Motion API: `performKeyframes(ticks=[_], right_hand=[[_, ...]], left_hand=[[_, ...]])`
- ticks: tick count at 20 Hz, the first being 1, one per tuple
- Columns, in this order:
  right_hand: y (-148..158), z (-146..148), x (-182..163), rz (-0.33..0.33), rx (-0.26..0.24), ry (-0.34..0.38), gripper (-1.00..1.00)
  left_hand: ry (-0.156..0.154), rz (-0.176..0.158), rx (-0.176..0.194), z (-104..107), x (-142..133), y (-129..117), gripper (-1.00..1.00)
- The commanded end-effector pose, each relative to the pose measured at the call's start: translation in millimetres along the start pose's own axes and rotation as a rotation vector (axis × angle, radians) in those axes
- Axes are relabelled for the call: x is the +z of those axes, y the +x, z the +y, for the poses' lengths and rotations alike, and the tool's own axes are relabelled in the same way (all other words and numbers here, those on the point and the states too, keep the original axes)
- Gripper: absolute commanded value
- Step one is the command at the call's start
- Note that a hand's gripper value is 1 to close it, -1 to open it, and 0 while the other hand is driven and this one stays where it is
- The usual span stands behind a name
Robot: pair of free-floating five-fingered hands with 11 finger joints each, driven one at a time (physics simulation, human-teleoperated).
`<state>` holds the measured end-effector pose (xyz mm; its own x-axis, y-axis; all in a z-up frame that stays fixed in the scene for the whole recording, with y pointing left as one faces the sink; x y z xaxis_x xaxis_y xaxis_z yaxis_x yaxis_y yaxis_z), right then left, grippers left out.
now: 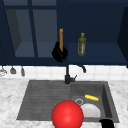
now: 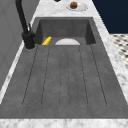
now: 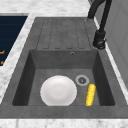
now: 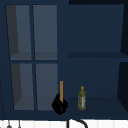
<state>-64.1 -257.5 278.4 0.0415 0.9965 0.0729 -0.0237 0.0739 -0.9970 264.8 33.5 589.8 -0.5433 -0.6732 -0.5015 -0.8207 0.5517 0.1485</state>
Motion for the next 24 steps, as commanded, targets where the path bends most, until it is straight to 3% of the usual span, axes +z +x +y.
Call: performKeyframes(ticks=[1,5,6,8,18,21,24], right_hand=[[0,0,0,0.0,0.0,0.0,0.0],[0,0,0,0.0,0.0,0.0,0.0],[0,0,0,0.0,0.0,0.0,0.0],[0,0,0,0.0,0.0,0.0,0.0],[0,0,0,0.0,0.0,0.0,0.0],[0,0,0,0.0,0.0,0.0,0.0],[0,0,0,0.0,0.0,0.0,0.0]], left_hand=[[-0.008,0.006,0.007,0,1,0,1.0],[-0.019,0.023,-0.101,-2,-2,6,1.0],[-0.031,0.027,-0.123,6,-2,14,1.0],[-0.022,0.021,-0.143,27,-6,28,1.0],[-0.006,0.015,-0.162,89,-3,55,1.0],[0.018,0.053,-0.17,110,2,63,1.0],[0.052,0.07,-0.126,133,7,63,1.0]])
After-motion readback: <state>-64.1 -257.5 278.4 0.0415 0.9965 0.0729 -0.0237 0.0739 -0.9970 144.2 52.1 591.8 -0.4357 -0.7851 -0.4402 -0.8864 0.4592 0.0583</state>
